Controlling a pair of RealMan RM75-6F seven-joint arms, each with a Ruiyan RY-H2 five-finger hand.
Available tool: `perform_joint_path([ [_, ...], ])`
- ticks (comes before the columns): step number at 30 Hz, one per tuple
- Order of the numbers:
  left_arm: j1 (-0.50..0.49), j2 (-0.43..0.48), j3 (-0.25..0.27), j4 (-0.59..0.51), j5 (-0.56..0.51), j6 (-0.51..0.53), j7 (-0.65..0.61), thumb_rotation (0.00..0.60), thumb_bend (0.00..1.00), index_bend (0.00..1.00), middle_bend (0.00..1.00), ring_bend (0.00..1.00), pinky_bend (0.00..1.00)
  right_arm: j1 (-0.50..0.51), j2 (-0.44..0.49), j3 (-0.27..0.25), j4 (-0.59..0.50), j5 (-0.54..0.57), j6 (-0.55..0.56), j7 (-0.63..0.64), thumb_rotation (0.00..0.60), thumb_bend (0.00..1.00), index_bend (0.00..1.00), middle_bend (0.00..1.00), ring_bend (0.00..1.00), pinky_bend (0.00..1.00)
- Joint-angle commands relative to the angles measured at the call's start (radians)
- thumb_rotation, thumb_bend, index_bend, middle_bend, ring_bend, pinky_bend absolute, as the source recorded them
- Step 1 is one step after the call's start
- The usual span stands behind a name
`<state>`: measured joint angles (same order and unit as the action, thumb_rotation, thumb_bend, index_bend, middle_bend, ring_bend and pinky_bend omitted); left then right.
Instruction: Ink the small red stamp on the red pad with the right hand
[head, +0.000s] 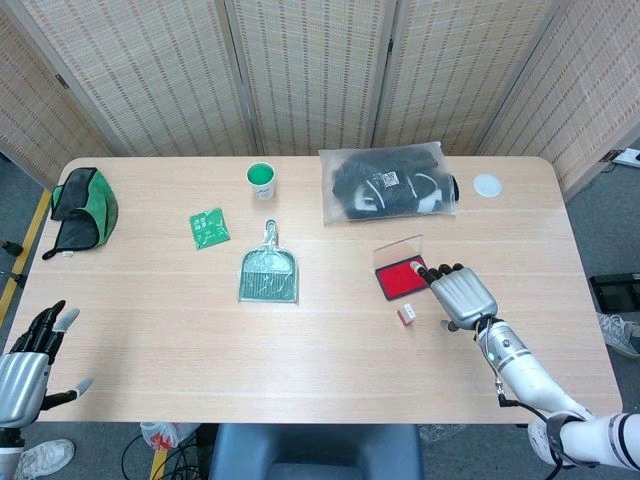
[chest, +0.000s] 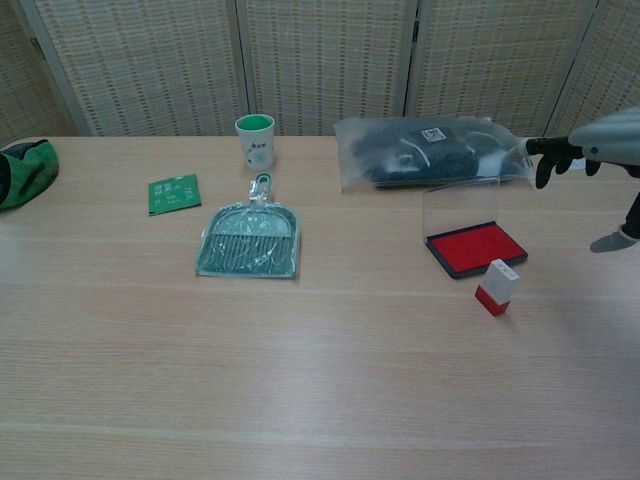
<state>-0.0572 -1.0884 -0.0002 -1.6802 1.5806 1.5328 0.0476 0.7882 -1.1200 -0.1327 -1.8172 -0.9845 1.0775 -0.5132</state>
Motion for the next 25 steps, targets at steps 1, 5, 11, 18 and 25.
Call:
perform_joint_path([
  [1,0.0,0.001,-0.001,0.0,0.0,0.001,-0.001,0.6,0.18,0.05,0.0,0.0,0.26,-0.187,-0.049,-0.028,0.098,-0.158,0.238,0.078,0.6,0.16,0.0,0.14,0.16,0.17],
  [5,-0.003,-0.001,-0.001,0.0,-0.002,-0.006,0.001,0.6,0.18,0.05,0.0,0.0,0.26,-0.327,-0.085,-0.036,0.234,-0.225,0.371,0.214,0.6,0.15,0.0,0.08,0.1,0.11],
  [11,-0.017,-0.006,-0.005,0.008,-0.014,-0.033,0.004,0.6,0.18,0.05,0.0,0.0,0.26,-0.462,-0.097,-0.028,0.338,-0.268,0.464,0.355,0.6,0.15,0.0,0.06,0.07,0.08],
  [18,-0.026,-0.006,-0.004,0.014,-0.008,-0.044,-0.009,0.6,0.18,0.05,0.0,0.0,0.26,-0.52,-0.072,0.006,0.307,-0.327,0.513,0.366,0.6,0.16,0.0,0.05,0.06,0.06],
  [25,-0.035,-0.009,-0.005,0.02,-0.008,-0.056,-0.013,0.6,0.17,0.05,0.0,0.0,0.26,-0.551,-0.071,0.017,0.295,-0.386,0.504,0.339,0.6,0.16,0.0,0.05,0.06,0.05],
])
